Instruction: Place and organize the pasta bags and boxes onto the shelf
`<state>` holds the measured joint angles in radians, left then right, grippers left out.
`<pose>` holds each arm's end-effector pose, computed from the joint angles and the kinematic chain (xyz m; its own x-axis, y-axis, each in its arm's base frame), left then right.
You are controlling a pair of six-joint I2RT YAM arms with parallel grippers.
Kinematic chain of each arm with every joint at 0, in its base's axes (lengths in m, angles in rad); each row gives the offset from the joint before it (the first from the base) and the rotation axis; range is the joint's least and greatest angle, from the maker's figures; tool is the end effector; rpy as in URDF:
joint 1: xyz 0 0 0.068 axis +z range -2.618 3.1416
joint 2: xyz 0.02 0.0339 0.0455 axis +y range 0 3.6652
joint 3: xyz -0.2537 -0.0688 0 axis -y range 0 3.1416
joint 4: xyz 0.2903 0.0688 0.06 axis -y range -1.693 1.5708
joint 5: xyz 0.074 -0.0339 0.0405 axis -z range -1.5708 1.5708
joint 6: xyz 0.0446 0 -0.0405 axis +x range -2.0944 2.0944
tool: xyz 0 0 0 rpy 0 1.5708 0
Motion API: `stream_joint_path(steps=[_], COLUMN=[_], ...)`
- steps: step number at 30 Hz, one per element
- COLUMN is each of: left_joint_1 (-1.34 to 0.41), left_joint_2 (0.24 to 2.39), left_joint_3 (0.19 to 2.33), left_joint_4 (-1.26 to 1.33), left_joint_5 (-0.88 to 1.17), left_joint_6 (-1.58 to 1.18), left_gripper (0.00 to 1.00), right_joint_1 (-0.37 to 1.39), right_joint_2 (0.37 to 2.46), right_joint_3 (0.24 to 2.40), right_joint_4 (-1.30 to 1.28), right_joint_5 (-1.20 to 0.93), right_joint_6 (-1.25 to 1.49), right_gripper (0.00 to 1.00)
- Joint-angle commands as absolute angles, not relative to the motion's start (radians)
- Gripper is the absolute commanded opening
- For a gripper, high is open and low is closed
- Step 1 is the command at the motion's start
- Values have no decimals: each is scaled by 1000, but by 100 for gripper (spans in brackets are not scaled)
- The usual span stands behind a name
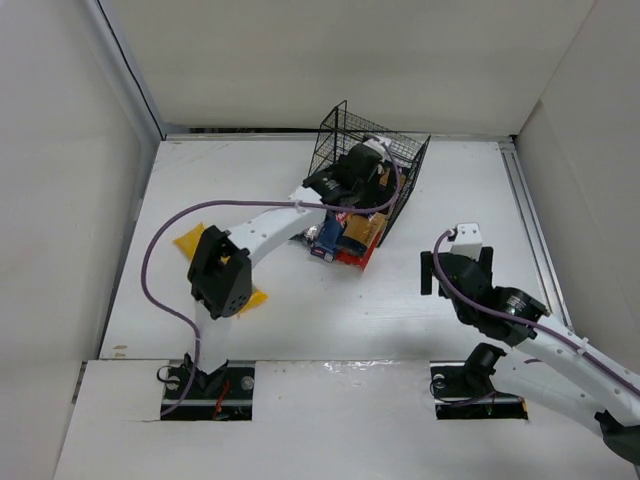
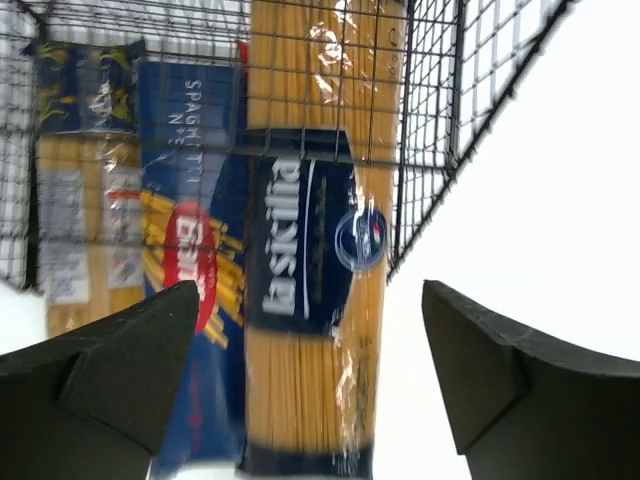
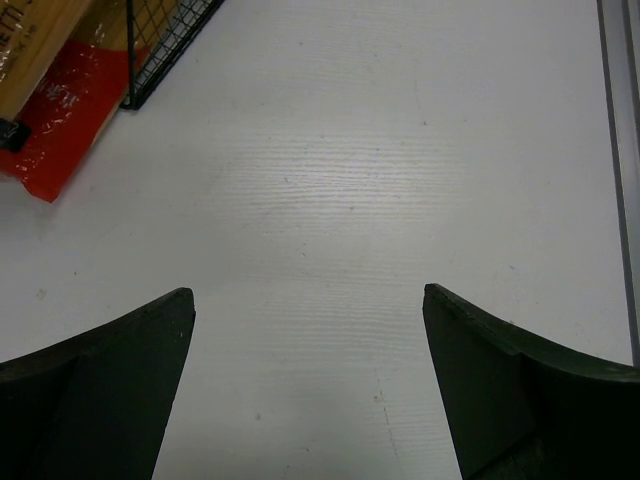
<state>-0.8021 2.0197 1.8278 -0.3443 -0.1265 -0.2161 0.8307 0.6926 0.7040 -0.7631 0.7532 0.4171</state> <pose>0.3712 -0.3757 0.2852 -0.4836 0.1941 -0.8535 0.5467 0.8285 -0.1214 0.1521 0.1213 0.2661 -0.5027 -0.1123 -0.8571 0.0021 0.9914 -0.1311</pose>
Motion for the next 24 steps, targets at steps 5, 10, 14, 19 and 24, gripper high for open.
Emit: stream_joint_path(steps=[5, 10, 14, 19, 24], left_joint_1=[-801, -648, -464, -264, -81], left_joint_2=[1538, 1229, 1051, 930, 1023], left_joint_3=[1475, 1012, 809, 680, 615], left_joint_4=[-344, -463, -580, -545, -408], left_joint_5=[-287, -387, -420, -408, -279], left_joint_6=[-534, -915, -1104, -1112, -985], left_gripper=[99, 99, 99, 99, 99], right_joint_1=[825, 825, 825, 825, 816], right_joint_2=[701, 742, 755, 755, 765], right_joint_3=[716, 716, 716, 695, 686], right_joint_4=[-585, -492, -483, -466, -466], right_joint_5=[644, 588, 589, 580, 571], right_joint_6=[220, 121, 121, 91, 91], right_gripper=[100, 100, 100, 100, 100])
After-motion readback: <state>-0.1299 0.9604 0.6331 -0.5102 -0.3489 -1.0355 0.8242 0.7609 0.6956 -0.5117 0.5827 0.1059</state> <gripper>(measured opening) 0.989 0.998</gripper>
